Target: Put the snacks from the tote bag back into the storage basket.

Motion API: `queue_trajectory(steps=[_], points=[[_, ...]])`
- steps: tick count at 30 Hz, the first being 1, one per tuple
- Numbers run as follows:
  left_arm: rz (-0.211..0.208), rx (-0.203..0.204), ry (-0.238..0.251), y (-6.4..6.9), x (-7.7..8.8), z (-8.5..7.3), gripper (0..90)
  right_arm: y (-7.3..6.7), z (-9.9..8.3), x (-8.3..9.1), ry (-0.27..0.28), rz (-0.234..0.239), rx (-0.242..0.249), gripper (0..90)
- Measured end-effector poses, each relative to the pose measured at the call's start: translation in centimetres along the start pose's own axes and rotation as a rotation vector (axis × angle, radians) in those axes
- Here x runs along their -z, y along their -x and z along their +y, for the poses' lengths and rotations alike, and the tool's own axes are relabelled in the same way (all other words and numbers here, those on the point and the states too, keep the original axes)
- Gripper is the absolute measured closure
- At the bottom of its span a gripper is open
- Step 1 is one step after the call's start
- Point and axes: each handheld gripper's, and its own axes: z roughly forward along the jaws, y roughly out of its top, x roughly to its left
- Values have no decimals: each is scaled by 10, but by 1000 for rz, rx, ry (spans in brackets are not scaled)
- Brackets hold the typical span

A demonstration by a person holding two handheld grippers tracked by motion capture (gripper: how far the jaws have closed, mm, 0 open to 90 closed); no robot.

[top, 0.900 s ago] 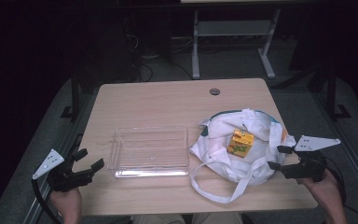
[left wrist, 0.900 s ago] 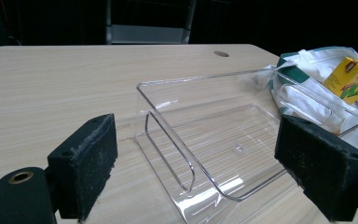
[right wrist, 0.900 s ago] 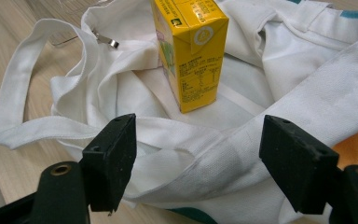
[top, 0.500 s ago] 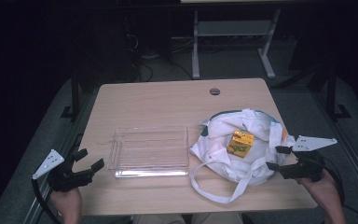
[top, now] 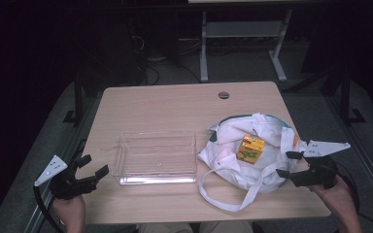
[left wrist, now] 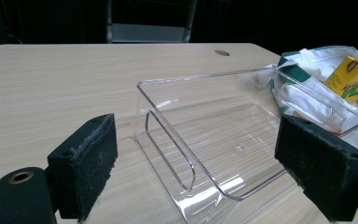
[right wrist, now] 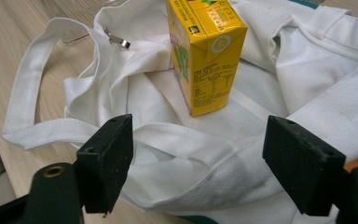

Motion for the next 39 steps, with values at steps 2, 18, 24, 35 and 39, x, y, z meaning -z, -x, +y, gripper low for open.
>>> queue_trajectory(steps=[2, 18, 24, 35, 39], points=[[-1, -3, 0, 0, 0, 0, 124, 1, 1, 0, -4, 0, -2, 225], [3, 3, 3, -1, 1, -1, 125, 3, 24, -6, -18, 36, 30, 178], [6, 3, 6, -2, 2, -1, 124, 6, 35, -12, -44, 22, 36, 164], [8, 12, 10, -2, 2, 0, 124, 7, 50, -20, -83, 31, 51, 161], [9, 7, 9, -1, 2, 0, 124, 7, 55, -26, -109, 29, 67, 159]])
